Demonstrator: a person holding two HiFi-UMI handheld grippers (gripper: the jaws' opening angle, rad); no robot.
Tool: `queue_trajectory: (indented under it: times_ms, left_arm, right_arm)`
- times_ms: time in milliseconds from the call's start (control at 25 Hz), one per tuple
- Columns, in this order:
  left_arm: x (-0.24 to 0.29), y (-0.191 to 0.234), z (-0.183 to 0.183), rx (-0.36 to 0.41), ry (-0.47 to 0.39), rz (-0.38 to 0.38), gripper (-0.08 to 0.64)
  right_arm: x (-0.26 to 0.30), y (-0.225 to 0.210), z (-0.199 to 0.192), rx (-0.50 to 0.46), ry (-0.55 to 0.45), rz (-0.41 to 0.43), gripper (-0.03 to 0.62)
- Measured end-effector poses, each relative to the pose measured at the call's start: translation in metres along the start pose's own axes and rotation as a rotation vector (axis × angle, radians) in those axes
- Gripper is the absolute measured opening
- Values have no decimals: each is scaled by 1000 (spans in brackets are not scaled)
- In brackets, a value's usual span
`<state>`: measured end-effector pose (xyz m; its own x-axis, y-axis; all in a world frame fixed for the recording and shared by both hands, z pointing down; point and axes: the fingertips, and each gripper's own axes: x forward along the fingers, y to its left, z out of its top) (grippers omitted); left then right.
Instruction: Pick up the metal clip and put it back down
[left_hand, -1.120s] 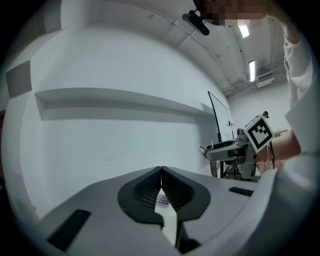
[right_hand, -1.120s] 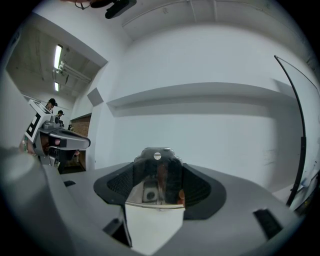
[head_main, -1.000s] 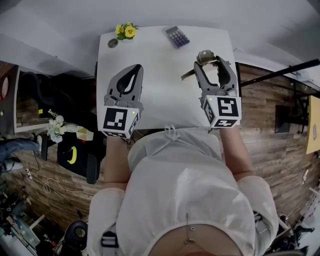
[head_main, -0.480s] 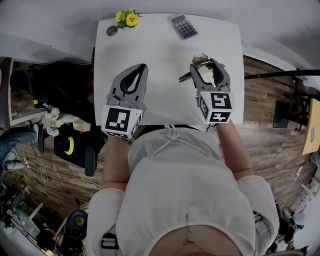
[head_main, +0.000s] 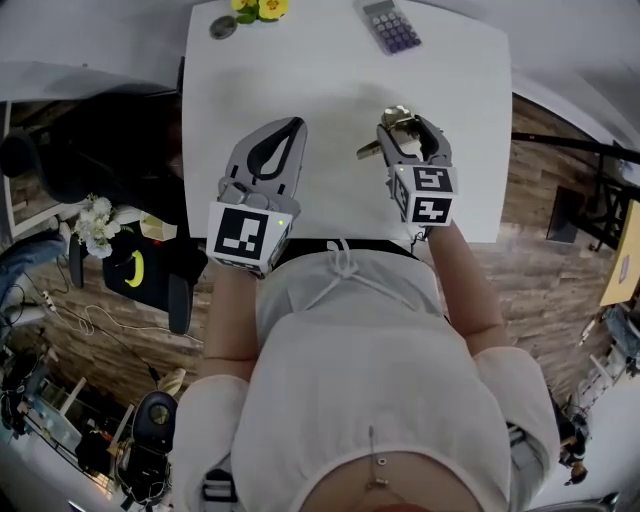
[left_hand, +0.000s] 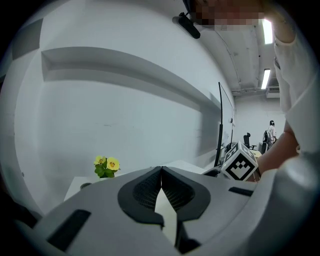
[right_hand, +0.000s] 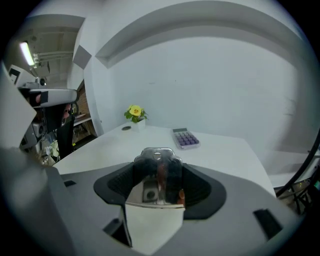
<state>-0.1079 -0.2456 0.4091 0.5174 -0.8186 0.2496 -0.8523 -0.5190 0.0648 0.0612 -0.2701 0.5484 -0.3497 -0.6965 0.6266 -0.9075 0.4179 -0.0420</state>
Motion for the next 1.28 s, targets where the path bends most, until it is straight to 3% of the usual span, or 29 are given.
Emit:
queue_trajectory:
  times_ms: [160, 320, 480, 680, 1160, 1280]
  left_arm:
    - [2, 10, -16, -34, 73, 6, 18]
    - [8, 20, -21, -49, 51, 13, 18]
    - [9, 21, -34, -62, 111, 1, 18]
    - [9, 18, -40, -73, 125, -7, 18]
    - [2, 14, -48, -58, 134, -18, 18]
    - [-2, 15, -46, -46, 100, -17, 18]
  right_arm:
    - [20, 2, -24, 17, 74, 1, 293]
    - [34, 5, -42, 15, 133, 7, 293]
    - [39, 8, -52, 15, 171, 5, 293]
    - [43, 16, -66, 3, 236, -4, 295]
    - [46, 21, -77, 34, 255, -47, 302]
    - [44, 23, -75, 57, 242, -47, 308]
